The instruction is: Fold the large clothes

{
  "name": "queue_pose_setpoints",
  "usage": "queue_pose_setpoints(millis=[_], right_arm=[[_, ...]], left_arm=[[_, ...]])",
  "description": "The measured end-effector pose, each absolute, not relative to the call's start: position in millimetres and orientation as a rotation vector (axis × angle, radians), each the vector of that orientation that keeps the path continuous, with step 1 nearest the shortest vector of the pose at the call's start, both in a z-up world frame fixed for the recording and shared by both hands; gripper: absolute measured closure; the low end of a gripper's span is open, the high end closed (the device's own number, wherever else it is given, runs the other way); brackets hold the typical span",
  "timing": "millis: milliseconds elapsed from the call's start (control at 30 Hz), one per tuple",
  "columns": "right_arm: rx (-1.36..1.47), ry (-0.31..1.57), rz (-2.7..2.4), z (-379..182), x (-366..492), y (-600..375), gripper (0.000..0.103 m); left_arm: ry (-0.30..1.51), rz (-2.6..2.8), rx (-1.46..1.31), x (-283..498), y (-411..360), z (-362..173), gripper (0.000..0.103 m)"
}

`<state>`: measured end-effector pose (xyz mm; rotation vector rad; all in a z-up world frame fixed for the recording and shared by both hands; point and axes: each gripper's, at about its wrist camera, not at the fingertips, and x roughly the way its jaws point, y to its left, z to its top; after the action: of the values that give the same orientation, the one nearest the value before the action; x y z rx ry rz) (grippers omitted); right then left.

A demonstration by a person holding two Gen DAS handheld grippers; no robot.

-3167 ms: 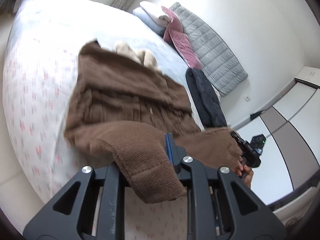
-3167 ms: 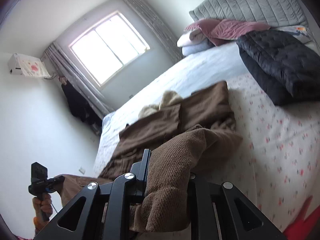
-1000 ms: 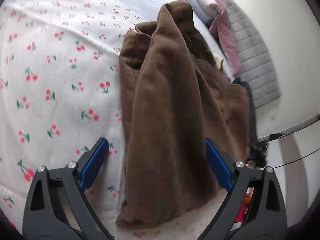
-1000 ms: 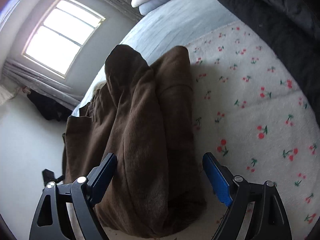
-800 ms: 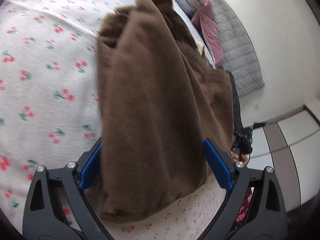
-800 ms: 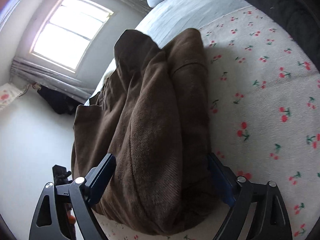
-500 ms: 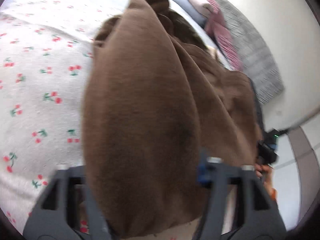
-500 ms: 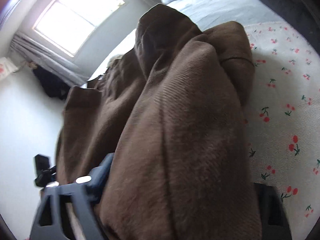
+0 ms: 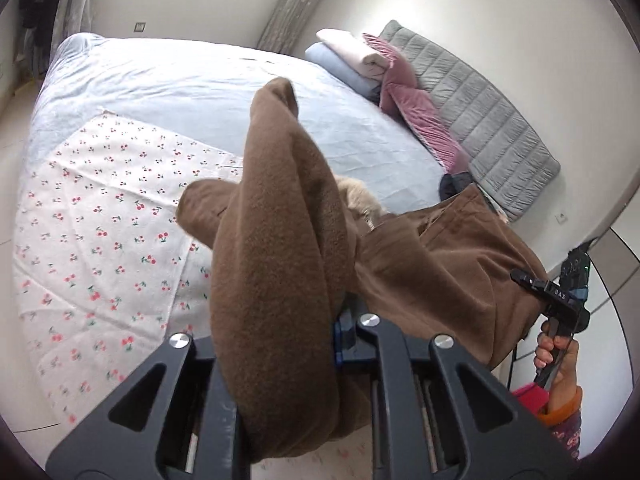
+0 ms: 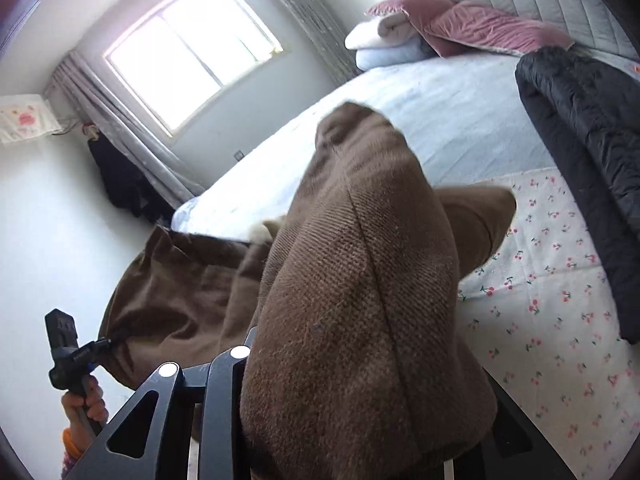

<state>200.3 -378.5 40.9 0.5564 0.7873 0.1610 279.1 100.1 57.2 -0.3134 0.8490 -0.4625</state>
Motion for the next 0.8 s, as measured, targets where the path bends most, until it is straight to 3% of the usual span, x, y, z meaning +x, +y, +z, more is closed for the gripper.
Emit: queue_pose_setpoints(millis=[367,600,700,800], right_arm=[[0.615,0.825,0.223,70,52,-368,0.073],[0.609,0.887,0.242,26,-24,-349,0.071],[0.665,0.949,0.179,-22,-39,-357,0.067],[0.678,1.026,0.055,-68,-51,-374,0.054]], left_arm=[[0.938,-0.540,-0.313,133,144,66,0.086],[1.037,-0.531,-0.360,78,176,21,0.081],[1.120,-0.488,-0.357,70,182,-23,0.072],[1.164,-0.420,-0.331,67,190,-57,0.054]])
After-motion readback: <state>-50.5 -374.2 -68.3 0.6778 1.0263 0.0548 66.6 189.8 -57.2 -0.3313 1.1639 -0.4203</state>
